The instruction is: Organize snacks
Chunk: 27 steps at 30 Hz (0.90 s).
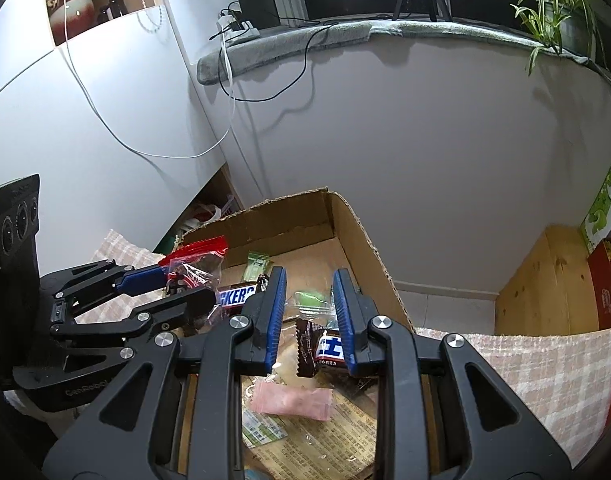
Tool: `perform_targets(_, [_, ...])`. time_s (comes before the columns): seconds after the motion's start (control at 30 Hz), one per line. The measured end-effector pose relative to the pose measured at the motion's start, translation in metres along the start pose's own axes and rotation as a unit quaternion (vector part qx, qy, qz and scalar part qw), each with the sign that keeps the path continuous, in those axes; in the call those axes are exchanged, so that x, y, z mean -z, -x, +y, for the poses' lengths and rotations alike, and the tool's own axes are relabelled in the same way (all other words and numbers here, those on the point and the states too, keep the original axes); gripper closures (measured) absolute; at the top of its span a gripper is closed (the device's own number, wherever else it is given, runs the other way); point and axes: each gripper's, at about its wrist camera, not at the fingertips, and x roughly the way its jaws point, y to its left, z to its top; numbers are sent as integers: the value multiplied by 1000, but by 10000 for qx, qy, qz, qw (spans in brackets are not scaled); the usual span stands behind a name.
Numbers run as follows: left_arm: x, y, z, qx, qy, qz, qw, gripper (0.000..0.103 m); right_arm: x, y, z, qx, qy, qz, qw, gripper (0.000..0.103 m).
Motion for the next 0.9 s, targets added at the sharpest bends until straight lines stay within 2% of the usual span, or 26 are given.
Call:
perform_targets(0.07, [0,0,-2,-19,-38,16,10000,61,0,0,-1,11,-3,16,10000,78])
perform_targets(0.13, [0,1,-3,-35,-63,-1,10000,53,1,0,-1,15,-3,26,10000,77])
perform_targets(0.2, [1,3,-3,-24,-61,-16,10000,50,1,2,-1,56,-8,11,10000,62])
perform_targets(0.23, [1,4,-3,-24,-52,-26,10000,50,1,4,-1,80,-11,-15,10000,49])
perform_targets(0.27, [1,5,-4,-24,-54,-28,10000,50,2,6,-1,100,-21,-55,9999,46])
perform_targets(0.43, [4,13,-7,-9,-47,-40,10000,50,5,19,0,146,-69,-149,9998,46])
perform_targets(0.63, [8,32,-15,-1,-71,-135,9999,48,8,40,9,197,14,-251,9995,33])
perform_targets(0.8, [15,55,-20,-24,-31,-254,9997,48,13,64,20,269,111,-398,9988,31])
perform_targets(0.9, [23,72,-22,-37,18,-361,9993,48,19,81,24,276,106,-518,9982,24])
